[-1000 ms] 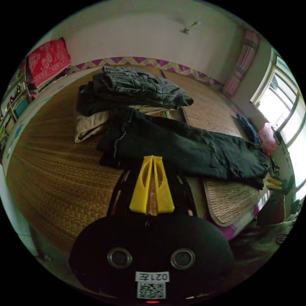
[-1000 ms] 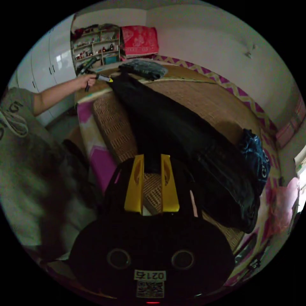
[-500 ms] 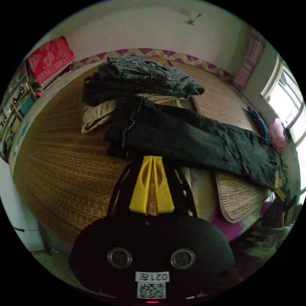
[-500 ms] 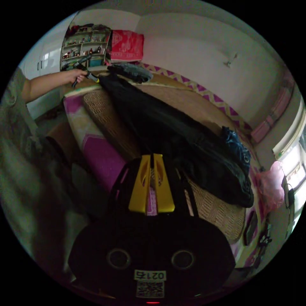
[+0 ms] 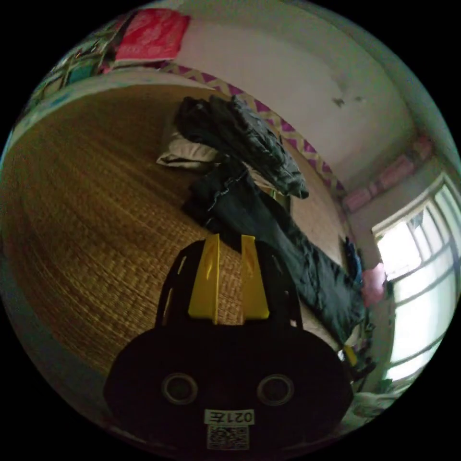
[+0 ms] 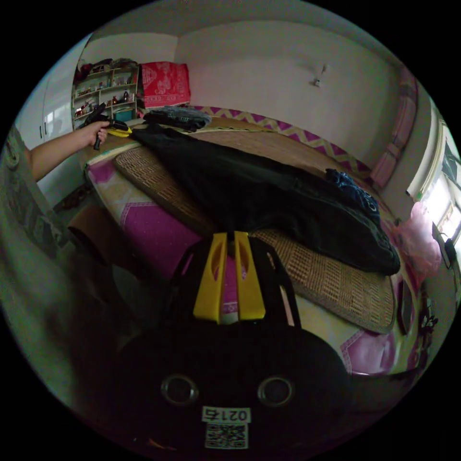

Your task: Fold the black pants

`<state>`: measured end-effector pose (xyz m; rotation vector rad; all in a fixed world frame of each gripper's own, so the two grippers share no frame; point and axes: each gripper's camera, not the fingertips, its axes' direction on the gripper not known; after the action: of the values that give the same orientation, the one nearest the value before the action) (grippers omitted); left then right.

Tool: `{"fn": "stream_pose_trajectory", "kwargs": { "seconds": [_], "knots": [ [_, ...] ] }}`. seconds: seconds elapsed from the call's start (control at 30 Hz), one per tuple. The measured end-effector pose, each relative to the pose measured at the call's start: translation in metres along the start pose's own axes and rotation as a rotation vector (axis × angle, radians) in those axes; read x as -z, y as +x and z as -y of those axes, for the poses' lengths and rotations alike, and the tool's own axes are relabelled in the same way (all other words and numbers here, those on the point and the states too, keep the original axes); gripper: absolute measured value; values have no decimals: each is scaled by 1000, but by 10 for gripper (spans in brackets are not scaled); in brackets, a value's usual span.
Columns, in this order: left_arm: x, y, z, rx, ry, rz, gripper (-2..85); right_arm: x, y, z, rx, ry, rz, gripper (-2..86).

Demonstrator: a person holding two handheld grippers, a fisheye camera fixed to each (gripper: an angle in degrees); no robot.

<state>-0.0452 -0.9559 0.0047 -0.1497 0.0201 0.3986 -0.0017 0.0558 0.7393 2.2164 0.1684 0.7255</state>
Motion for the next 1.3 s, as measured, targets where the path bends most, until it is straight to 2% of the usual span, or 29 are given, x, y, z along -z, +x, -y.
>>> {"fn": "stream_pose_trajectory", "kwargs": {
  "seconds": [0.13,0.4,0.47,0.6,0.8,0.97,1.1,1.23,1.3],
  "knots": [
    [-18,-26,3,208,-16,-66,64,-8,5,-3,-29,0,9,10],
    [-39,-26,-15,258,91,-118,107,-14,18,-8,-49,-6,24,10],
    [-46,-25,-22,284,98,-117,94,-14,22,-9,-61,-1,33,9],
    [-67,-25,-42,361,92,-141,2,-15,34,-10,-90,9,58,9],
    [-81,-7,-93,326,198,-372,-9,-12,48,-9,-103,19,66,10],
    [-58,91,-141,42,265,-306,-9,-8,64,-9,-142,50,96,18],
    [-43,242,-217,-396,323,-217,-10,-4,74,-5,-164,73,125,46],
    [-87,386,-327,-749,279,-159,-9,0,67,4,-117,73,43,55],
    [-125,432,-375,-826,241,-134,-9,2,67,8,-126,76,19,56]
  ]
}}
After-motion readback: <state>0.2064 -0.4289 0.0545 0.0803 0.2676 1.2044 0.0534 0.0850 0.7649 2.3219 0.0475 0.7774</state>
